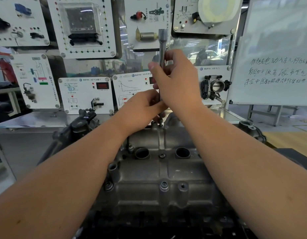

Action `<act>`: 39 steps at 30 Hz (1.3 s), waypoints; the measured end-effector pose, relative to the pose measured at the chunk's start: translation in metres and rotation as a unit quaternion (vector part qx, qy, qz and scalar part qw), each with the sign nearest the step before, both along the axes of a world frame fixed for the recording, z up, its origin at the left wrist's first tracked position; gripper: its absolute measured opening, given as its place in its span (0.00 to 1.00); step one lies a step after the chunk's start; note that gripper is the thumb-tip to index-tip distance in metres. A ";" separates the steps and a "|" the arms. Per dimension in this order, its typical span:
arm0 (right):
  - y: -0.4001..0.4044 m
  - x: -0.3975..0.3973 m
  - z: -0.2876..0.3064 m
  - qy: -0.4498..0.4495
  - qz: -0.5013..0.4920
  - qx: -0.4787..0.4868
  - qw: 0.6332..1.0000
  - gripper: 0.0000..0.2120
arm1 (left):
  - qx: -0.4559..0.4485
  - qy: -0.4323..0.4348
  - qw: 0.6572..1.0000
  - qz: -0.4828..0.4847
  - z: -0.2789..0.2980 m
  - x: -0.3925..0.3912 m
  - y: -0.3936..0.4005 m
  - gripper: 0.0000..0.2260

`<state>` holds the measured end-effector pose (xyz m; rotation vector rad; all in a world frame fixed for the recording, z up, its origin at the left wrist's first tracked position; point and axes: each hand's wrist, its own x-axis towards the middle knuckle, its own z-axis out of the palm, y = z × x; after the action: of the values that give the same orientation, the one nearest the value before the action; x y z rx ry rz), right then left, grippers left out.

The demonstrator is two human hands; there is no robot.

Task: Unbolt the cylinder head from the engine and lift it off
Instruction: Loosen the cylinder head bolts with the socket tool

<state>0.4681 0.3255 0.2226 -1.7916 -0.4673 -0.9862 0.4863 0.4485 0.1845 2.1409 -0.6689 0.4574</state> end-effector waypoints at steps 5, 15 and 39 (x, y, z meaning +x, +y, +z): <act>-0.002 0.003 0.002 -0.002 -0.022 -0.010 1.000 0.13 | -0.029 0.015 0.999 -0.002 -0.001 -0.001 -0.003 0.12; -0.002 0.003 0.000 -0.008 0.013 0.006 1.000 0.07 | -0.025 0.009 1.000 -0.006 0.000 0.000 -0.001 0.17; -0.001 0.000 0.001 -0.009 -0.010 -0.042 0.999 0.11 | -0.034 0.015 0.999 -0.009 -0.002 0.002 -0.001 0.09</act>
<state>0.4678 0.3248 0.2235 -1.8665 -0.5088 -1.0104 0.4879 0.4479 0.1828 2.0714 -0.6459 0.4322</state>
